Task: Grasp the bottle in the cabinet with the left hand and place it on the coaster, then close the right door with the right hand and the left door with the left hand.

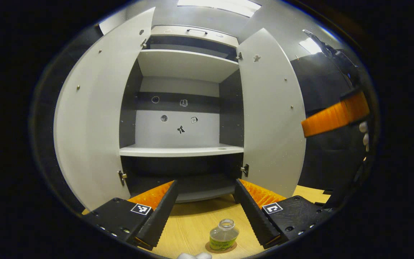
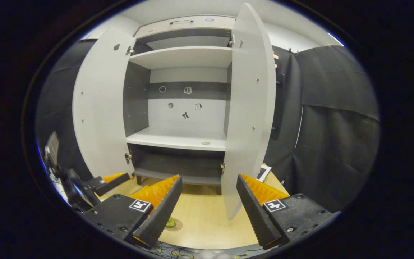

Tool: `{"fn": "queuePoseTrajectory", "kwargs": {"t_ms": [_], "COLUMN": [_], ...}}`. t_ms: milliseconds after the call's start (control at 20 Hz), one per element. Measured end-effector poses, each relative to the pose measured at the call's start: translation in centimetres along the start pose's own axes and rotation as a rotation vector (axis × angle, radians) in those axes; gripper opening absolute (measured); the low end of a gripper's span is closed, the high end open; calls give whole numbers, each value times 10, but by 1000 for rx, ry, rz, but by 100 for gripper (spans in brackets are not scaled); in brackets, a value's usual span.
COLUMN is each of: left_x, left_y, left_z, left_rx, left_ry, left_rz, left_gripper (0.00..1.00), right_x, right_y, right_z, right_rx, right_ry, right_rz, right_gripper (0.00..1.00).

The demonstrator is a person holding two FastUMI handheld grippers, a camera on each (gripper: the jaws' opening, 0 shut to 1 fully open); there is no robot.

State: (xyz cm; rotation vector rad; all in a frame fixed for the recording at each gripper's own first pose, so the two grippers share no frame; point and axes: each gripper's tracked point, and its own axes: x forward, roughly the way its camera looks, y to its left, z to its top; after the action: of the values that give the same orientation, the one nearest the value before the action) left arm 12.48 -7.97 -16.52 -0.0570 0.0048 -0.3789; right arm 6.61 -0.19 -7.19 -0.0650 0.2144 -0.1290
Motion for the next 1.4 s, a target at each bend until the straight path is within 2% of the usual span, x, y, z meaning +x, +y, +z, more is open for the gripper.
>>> {"fn": "queuePoseTrajectory", "kwargs": {"t_ms": [250, 400, 650, 850, 1050, 1300, 1400], "left_x": [-34, -64, -97, -101, -97, -89, -88], "left_y": [40, 64, 84, 81, 68, 52, 46], "left_z": [49, 56, 55, 60, 71, 80, 80], "left_rx": [47, 31, 17, 32, 25, 42, 43], "left_ry": [31, 88, 148, 150, 135, 123, 124], "left_rz": [111, 190, 300, 353, 408, 473, 499], "left_gripper": [96, 96, 96, 96, 96, 96, 97], "right_x": [2, 3, 3, 18, 46, 70, 72], "right_y": [-9, -32, -114, -190, -214, -186, -185], "right_z": [4, 12, 38, 70, 108, 135, 138], "right_rx": [29, 34, 70, 117, 166, 107, 69], "right_ry": [-29, -53, -101, -152, -209, -236, -240], "right_rz": [-2, -26, -128, -213, -161, 11, 41], "right_gripper": [99, 99, 99, 99, 97, 97, 94]}}
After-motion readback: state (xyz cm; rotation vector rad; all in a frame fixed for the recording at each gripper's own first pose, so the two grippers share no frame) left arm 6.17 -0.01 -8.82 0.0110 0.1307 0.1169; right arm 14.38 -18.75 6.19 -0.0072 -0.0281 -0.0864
